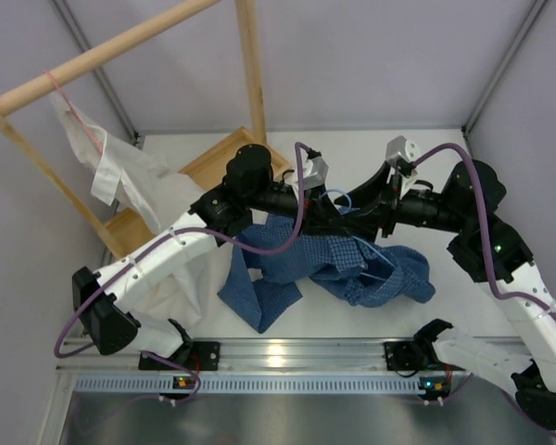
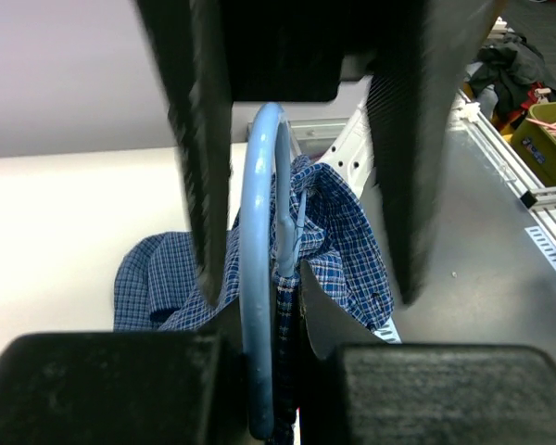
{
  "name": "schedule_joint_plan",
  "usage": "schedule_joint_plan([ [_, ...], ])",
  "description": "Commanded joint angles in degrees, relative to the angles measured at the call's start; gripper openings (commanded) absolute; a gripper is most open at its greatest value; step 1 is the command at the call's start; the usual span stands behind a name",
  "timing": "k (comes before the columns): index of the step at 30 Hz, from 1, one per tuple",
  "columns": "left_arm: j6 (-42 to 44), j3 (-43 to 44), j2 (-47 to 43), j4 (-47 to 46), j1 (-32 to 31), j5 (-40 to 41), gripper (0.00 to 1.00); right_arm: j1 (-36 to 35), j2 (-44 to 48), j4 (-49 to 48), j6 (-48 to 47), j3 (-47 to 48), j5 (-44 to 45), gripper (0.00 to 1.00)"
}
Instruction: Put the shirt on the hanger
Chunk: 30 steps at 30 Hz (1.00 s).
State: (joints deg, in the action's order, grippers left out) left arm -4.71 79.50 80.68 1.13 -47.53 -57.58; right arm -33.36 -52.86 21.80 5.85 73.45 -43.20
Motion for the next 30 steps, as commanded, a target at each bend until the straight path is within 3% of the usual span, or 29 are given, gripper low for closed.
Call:
schedule_joint_plan([
  [1, 1.2, 0.6, 0.1, 1.7, -0.1, -0.2, 0.00, -0.5, 2.8, -2.7, -2.5, 1.2, -0.1, 0.48],
  [5, 1.2, 0.5, -0.2, 1.7, -0.1, -0.5, 0.00, -0.2, 4.0, -1.2, -3.5, 0.5, 1.6, 0.50],
  [9, 0.9, 1.0, 0.2, 1.7, -0.1, -1.0, 0.00, -0.2, 1.7, -1.4, -2.8, 1.2, -0.3, 0.38],
  [15, 0.4, 1.3, -0.2, 1.7, -0.2, -2.2, 0.00, -0.1, -0.2, -1.6, -3.6, 1.2, 0.2, 0.36],
  [17, 0.5, 1.2, -0.3, 1.7, -0.2, -2.7, 0.00, -0.1, -0.6, -1.9, -3.4, 1.3, -0.3, 0.30],
  [19, 0.4, 1.0, -0.4, 1.8, -0.1, -2.9, 0.00, -0.2, -0.5, -3.1, -3.2, 1.1, -0.7, 0.05],
  [20, 0.4, 0.7, -0.6, 1.7, -0.1, -2.9, 0.00, -0.1, -0.2, -3.6, -2.7, 0.9, 0.2, 0.00],
  [22, 1.1, 0.4, -0.8, 1.7, -0.1, -3.1, 0.01, -0.1, 1.2, -5.6, -1.4, -0.1, 1.3, 0.00],
  [23, 1.4, -0.1, -1.4, 1.9, -0.1, -2.3, 0.06, -0.1, 1.7, -6.3, -0.8, -0.6, 3.5, 0.00],
  [25, 2.2, -0.4, -2.2, 2.1, -0.1, 0.4, 0.34, -0.1, 3.4, -6.8, -0.1, -1.4, 5.5, 0.00],
  [26, 2.4, -0.6, -3.3, 2.3, -0.1, 4.8, 0.68, 0.0, 4.3, -6.8, 0.0, -1.8, 7.1, 0.00],
  [27, 2.4, -0.6, -3.9, 2.5, -0.1, 7.6, 0.94, 0.0, 4.9, -6.7, 0.0, -2.1, 7.6, 0.00],
  [30, 2.0, 0.6, -6.1, 4.2, 0.0, 22.4, 0.98, 0.0, 6.6, -6.7, 0.0, -3.2, 9.7, 0.00],
])
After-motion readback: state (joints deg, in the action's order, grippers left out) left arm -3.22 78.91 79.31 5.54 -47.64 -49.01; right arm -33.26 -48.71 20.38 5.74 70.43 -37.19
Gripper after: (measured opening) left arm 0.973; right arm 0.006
